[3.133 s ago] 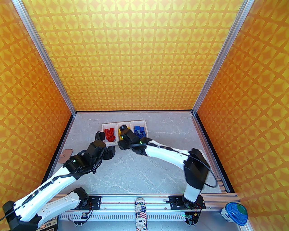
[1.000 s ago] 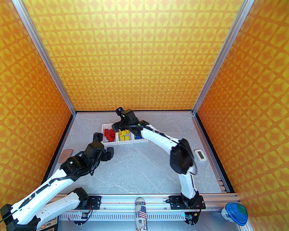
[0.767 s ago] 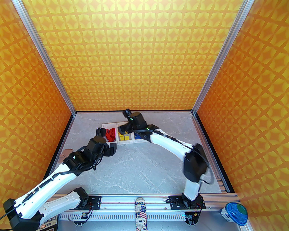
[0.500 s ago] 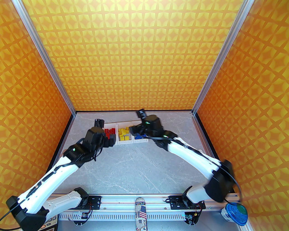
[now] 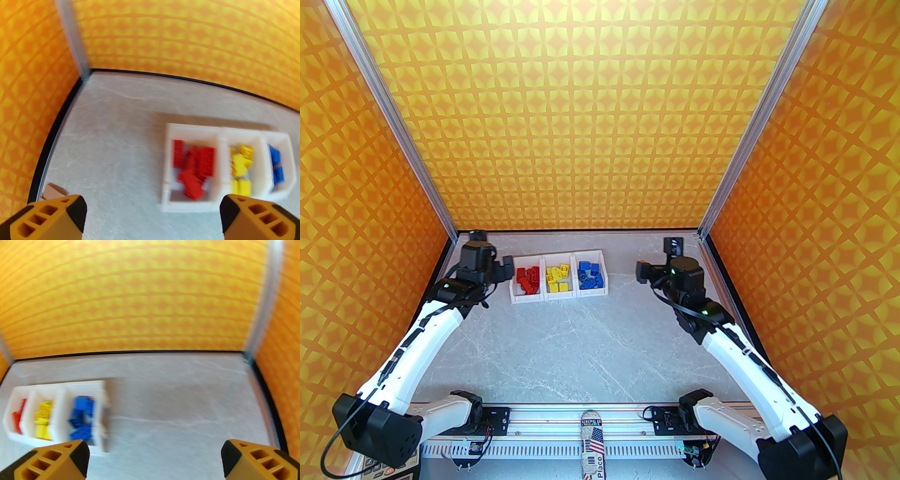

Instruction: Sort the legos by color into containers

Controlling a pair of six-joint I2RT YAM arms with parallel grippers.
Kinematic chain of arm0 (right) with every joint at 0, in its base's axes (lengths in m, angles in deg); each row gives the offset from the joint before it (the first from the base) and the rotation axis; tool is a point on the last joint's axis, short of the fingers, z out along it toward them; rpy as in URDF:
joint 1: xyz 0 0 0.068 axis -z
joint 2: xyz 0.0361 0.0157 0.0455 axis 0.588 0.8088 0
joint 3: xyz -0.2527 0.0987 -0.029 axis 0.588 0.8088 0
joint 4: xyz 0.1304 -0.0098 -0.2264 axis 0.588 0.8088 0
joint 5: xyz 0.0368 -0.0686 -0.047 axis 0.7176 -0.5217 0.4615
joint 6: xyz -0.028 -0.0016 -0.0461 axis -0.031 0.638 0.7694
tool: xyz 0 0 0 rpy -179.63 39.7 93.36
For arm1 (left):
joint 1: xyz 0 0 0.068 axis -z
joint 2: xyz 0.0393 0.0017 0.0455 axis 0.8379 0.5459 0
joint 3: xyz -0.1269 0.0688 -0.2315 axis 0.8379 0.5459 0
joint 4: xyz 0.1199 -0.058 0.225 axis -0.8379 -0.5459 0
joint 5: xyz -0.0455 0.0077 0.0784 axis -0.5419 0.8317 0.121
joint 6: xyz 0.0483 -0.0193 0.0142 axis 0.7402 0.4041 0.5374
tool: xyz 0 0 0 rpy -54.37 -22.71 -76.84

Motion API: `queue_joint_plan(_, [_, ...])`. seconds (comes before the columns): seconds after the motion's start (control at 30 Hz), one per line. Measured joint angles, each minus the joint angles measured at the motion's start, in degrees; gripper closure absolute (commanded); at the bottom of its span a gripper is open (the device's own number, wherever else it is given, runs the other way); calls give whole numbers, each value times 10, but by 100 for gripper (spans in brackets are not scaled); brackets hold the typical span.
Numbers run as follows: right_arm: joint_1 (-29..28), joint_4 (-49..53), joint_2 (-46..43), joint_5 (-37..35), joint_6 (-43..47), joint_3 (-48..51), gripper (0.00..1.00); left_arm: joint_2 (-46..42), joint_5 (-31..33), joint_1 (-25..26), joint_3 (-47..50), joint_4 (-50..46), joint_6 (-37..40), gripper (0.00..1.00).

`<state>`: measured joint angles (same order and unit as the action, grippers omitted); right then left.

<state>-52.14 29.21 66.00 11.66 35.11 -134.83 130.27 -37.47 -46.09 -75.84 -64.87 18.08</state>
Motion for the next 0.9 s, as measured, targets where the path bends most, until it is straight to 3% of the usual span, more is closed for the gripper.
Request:
queue_joint_plan(0.23, [66, -31, 38, -16, -12, 45, 2, 4, -32, -134, 152, 111, -35, 1])
queue_joint_plan(0.4, [107, -58, 88, -16, -24, 64, 2, 46, -56, -192, 213, 208, -22, 1])
queue_joint_plan(0.9, [116, -186, 200, -70, -16, 115, 2, 139, -142, -211, 322, 521, 50, 1])
